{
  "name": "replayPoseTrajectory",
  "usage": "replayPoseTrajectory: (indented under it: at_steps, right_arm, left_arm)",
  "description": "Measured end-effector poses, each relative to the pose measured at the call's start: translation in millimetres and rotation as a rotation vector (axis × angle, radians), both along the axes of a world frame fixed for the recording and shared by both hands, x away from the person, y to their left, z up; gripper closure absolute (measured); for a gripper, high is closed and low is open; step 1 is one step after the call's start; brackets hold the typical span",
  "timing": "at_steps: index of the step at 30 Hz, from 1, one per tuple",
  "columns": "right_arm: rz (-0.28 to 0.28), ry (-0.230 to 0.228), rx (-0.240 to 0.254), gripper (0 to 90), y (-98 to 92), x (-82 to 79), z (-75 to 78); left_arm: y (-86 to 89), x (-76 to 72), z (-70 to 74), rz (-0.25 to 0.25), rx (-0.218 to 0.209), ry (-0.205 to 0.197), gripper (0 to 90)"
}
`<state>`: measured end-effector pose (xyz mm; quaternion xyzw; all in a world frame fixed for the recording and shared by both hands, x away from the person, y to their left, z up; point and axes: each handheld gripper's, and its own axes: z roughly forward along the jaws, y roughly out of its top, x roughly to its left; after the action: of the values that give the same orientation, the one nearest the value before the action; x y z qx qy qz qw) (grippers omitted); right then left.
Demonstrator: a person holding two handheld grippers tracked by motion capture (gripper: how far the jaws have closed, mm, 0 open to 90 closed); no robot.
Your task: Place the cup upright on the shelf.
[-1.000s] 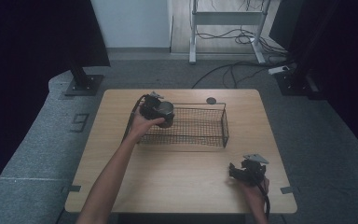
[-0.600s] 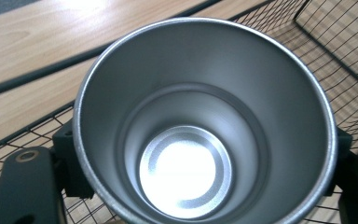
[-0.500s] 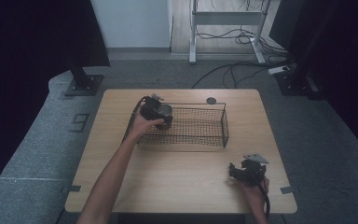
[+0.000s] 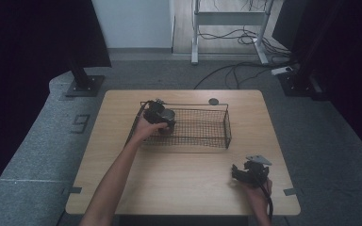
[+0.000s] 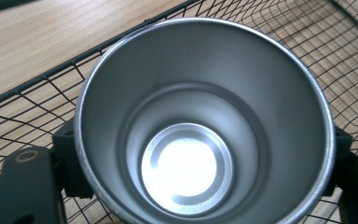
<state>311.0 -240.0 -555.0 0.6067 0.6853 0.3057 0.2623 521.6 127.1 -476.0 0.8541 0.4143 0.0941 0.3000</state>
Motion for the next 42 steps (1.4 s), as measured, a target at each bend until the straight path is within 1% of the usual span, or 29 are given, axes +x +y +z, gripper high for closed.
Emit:
replayPoseTrajectory:
  at_steps: [5,7,10,13,19,22,24,26,28,29,35,39,42]
  right_arm:
    - [0.0,0.0,0.0,13.1,0.0,0.0,0.0]
    - [0.0,0.0,0.0,13.1,0.0,0.0,0.0]
    - [0.0,0.0,0.0,13.1,0.0,0.0,0.0]
    - [0.0,0.0,0.0,13.2,0.0,0.0,0.0]
    - [0.0,0.0,0.0,13.2,0.0,0.0,0.0]
    - [0.0,0.0,0.0,13.1,0.0,0.0,0.0]
    - [0.0,0.0,0.0,13.1,0.0,0.0,0.0]
    - [0.001,0.0,-0.001,13.1,0.0,0.0,0.0]
    - [0.0,0.0,0.0,13.1,0.0,0.0,0.0]
    - [0.0,0.0,0.0,13.1,0.0,0.0,0.0]
    - [0.0,0.0,-0.001,13.2,0.0,-0.1,0.0]
    - [-0.001,0.0,-0.001,13.2,0.1,-0.1,0.0]
    - [-0.001,0.0,-0.001,13.1,0.1,-0.1,0.0]
  left_arm:
    - [-1.9,0.5,-2.7,-0.001,0.008,0.011,18.3]
    - [-2.0,0.8,-3.2,-0.003,0.004,0.02,18.3]
    - [-2.3,1.4,-5.3,-0.005,0.013,0.042,18.0]
    - [-1.6,1.2,-5.7,-0.008,0.021,0.042,17.3]
    - [1.0,1.5,-4.2,0.002,0.007,0.041,15.8]
    - [1.9,0.9,-2.4,0.005,0.012,0.032,13.9]
    - [2.3,-0.2,-0.3,0.021,0.013,0.019,13.1]
    - [3.0,-1.8,1.9,0.012,0.009,0.009,12.1]
    - [4.1,-4.3,5.8,0.0,-0.02,-0.005,8.7]
    - [4.4,-5.6,8.0,0.003,-0.028,-0.017,8.0]
    - [9.0,-11.5,20.6,0.006,-0.062,-0.061,7.8]
    - [14.2,-14.6,26.4,0.022,-0.085,-0.081,7.8]
    - [19.3,-20.1,32.3,0.029,-0.102,-0.101,7.9]
